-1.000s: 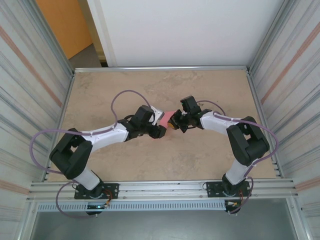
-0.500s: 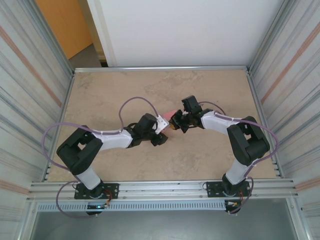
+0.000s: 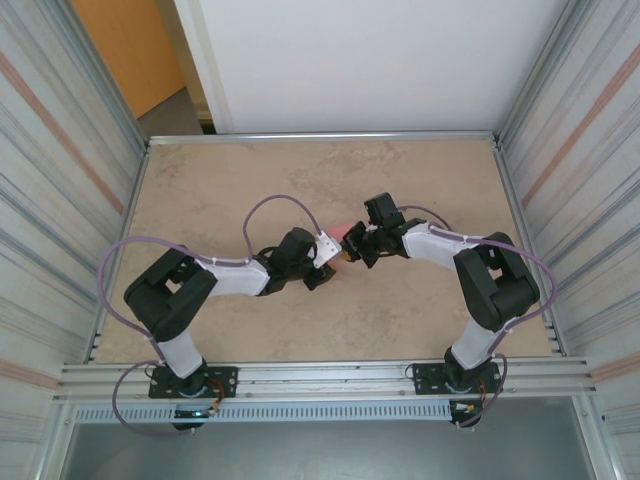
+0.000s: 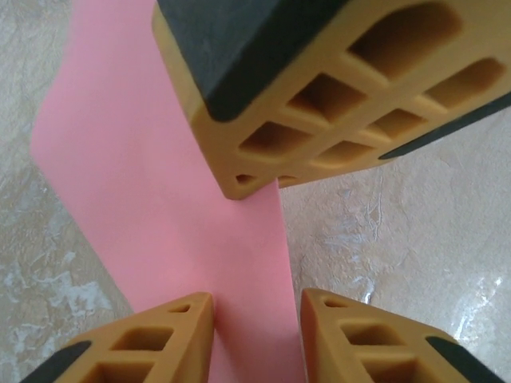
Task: Fold a paper plane with a square sheet of paper (pick it up from the middle)
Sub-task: Fold the wing for the fifth time at the center of the table.
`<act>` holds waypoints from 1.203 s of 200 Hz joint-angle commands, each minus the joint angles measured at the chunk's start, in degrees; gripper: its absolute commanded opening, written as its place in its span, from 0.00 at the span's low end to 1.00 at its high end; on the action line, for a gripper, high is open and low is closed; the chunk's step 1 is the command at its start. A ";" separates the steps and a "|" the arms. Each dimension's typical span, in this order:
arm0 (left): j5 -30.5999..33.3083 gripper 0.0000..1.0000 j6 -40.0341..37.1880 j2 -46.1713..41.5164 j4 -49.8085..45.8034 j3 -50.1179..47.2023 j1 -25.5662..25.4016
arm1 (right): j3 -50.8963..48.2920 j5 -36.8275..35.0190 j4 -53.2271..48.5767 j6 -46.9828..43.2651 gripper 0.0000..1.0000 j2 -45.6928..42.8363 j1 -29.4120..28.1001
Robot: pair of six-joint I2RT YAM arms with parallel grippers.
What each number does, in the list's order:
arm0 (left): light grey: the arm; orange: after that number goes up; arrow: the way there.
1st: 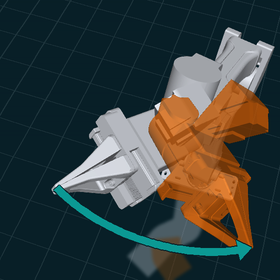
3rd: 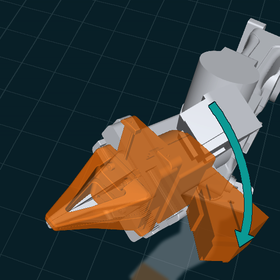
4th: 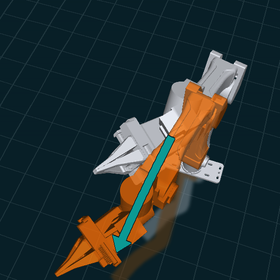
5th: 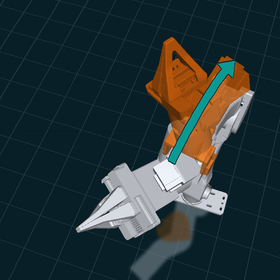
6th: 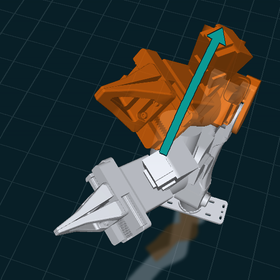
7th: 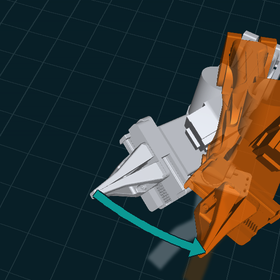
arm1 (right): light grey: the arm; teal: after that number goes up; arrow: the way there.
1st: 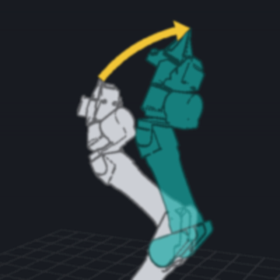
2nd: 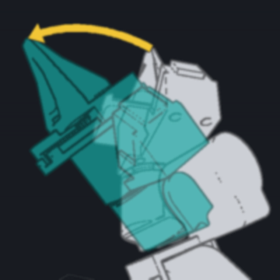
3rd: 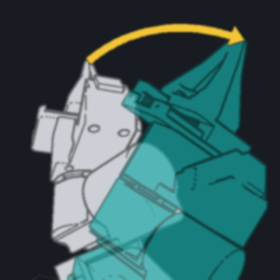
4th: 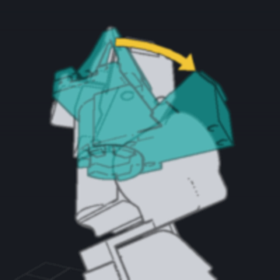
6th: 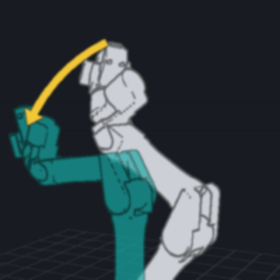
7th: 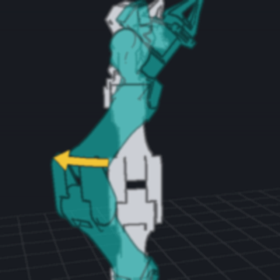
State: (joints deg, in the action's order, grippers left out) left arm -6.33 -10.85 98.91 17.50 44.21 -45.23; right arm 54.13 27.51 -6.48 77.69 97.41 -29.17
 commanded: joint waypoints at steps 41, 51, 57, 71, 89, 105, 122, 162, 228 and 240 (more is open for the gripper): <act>-3.83 0.22 2.48 2.34 3.71 -1.39 0.70 | -0.53 -0.33 -4.56 -0.82 0.38 -2.24 2.98; -4.62 0.22 3.24 2.29 4.09 -1.58 0.97 | -0.45 -0.93 -5.81 -1.71 0.40 -2.95 3.68; -5.12 0.22 3.65 2.20 4.35 -1.70 1.06 | -0.46 -1.13 -6.34 -2.23 0.42 -3.25 4.13; -6.45 0.22 4.33 2.39 4.52 -1.85 1.33 | -0.34 -1.49 -7.49 -3.23 0.44 -3.84 5.14; -8.31 0.22 5.10 2.89 4.05 -1.64 1.77 | -0.56 -2.12 -8.76 -4.48 0.45 -4.58 5.98; -10.56 0.22 6.40 3.27 3.38 -1.27 2.36 | -0.68 -3.04 -10.09 -5.78 0.45 -5.41 6.52; -13.64 0.21 8.67 3.50 2.62 -0.89 3.56 | -0.91 -5.19 -11.76 -7.82 0.47 -6.87 6.96; -20.88 0.18 14.72 4.14 1.58 -0.19 6.28 | -4.81 -10.44 -9.90 -16.50 0.57 -13.08 7.37; -26.67 0.13 23.63 5.52 -2.63 2.87 8.97 | -6.18 -8.62 -7.60 -27.43 0.65 -14.01 5.54; -28.03 0.12 25.27 6.04 -3.43 3.48 9.24 | -5.24 -8.68 -8.02 -29.33 0.66 -12.73 4.04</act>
State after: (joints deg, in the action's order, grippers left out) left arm -30.06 9.41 103.70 17.02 45.76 -36.73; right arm 48.40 18.87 -14.85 54.81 83.72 -22.83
